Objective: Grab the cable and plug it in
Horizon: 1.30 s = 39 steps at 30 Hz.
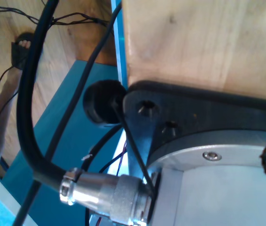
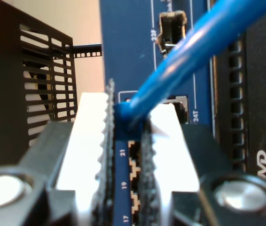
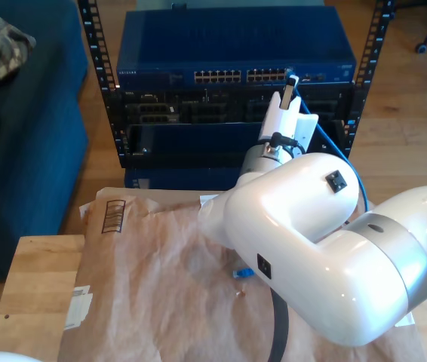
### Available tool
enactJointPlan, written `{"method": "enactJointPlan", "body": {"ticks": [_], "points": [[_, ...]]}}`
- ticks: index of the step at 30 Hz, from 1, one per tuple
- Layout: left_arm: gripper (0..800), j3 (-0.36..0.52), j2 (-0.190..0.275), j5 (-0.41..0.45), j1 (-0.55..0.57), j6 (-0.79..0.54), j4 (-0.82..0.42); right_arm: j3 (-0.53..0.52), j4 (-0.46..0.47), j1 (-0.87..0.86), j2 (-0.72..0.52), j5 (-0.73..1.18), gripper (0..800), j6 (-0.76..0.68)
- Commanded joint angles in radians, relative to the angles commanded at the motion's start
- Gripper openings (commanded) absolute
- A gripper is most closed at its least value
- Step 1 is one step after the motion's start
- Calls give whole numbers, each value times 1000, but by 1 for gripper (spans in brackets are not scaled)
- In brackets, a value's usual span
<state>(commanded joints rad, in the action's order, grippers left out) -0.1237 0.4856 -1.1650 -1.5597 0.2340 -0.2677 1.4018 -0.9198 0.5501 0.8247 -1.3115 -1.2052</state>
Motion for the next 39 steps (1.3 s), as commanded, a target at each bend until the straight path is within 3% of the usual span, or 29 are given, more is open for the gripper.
{"method": "enactJointPlan", "body": {"ticks": [39], "points": [[800,0,0,0,0,0,0,15,2,-14,15,8,0,-2]]}}
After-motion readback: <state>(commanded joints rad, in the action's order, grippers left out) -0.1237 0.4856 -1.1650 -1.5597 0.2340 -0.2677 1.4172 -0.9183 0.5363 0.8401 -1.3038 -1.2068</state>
